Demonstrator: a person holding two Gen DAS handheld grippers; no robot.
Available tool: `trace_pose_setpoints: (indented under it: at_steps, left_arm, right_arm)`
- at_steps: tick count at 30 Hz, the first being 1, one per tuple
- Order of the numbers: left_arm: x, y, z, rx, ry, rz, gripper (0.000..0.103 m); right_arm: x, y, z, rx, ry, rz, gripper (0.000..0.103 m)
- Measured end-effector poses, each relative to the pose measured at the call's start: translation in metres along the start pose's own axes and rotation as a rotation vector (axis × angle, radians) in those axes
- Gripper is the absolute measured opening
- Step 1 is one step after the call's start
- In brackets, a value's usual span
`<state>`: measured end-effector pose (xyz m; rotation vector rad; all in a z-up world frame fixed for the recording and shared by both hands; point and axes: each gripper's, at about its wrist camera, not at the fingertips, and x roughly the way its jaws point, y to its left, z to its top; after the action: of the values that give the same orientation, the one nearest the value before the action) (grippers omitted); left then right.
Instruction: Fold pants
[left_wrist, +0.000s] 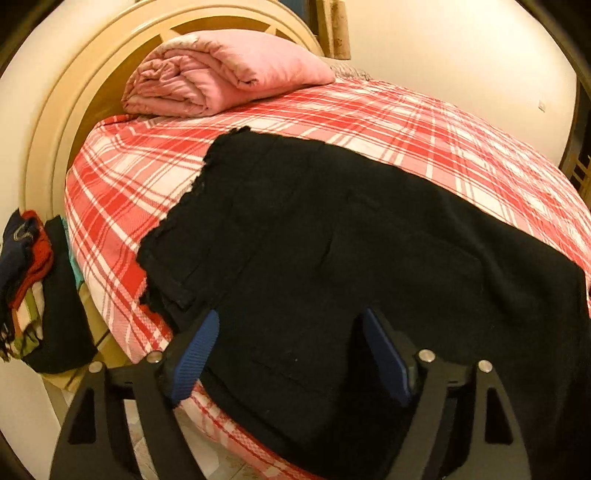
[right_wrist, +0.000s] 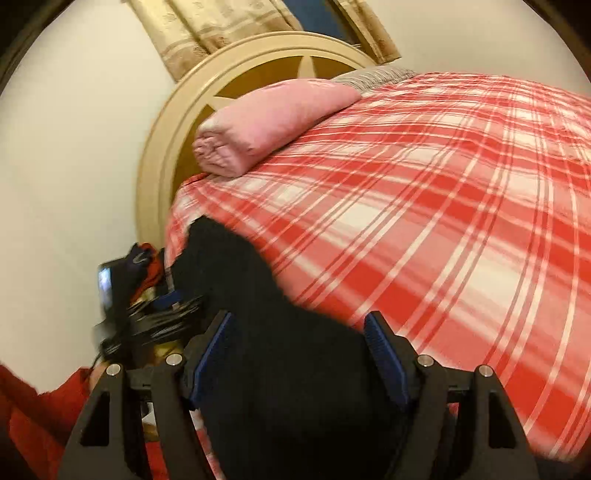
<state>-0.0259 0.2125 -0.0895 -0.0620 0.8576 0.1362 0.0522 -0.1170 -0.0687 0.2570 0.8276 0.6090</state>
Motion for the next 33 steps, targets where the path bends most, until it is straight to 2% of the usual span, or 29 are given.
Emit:
trace_pose_setpoints:
  at_steps: [4,5,7,10,13,18,23,24,27,31,33]
  left_arm:
    - [0.000,0.002,0.000,0.008,0.006,-0.011,0.085]
    - [0.000,0.002,0.000,0.011,0.009,-0.016,0.085]
    - [0.000,0.003,0.000,0.010,0.014,-0.026,0.086]
    - [0.002,0.004,0.000,-0.002,0.020,-0.031,0.087]
    - [0.002,0.004,0.001,-0.001,0.023,-0.029,0.087]
    - [0.002,0.006,0.000,-0.009,0.025,-0.036,0.087]
    - [0.002,0.006,-0.001,-0.013,0.024,-0.040,0.087]
    - [0.002,0.006,-0.001,-0.015,0.022,-0.039,0.088]
    - [0.002,0.007,0.000,-0.021,0.024,-0.042,0.088]
    - [0.003,0.008,0.000,-0.022,0.032,-0.052,0.088]
    - [0.003,0.009,0.000,-0.021,0.033,-0.062,0.088]
  right_arm:
    - [0.033,-0.012,0.002,0.024,0.147,0.055,0.074]
    - [0.034,-0.010,-0.002,0.043,0.159,0.080,0.074]
    - [0.024,0.005,-0.009,0.022,0.136,0.144,0.074]
    - [0.013,0.031,-0.024,-0.040,0.129,0.164,0.074]
    - [0.017,0.045,-0.045,-0.020,0.149,0.194,0.074]
    - [0.034,0.053,-0.062,-0.019,0.156,0.175,0.075]
    - [0.040,0.043,-0.041,0.082,0.109,0.212,0.076]
    - [0.047,0.041,-0.036,0.106,0.106,0.221,0.079]
    - [0.058,0.042,-0.028,0.128,0.079,0.189,0.081]
    - [0.048,0.058,-0.034,0.038,0.167,0.177,0.081]
    - [0.034,0.064,-0.044,-0.038,0.213,0.143,0.081]
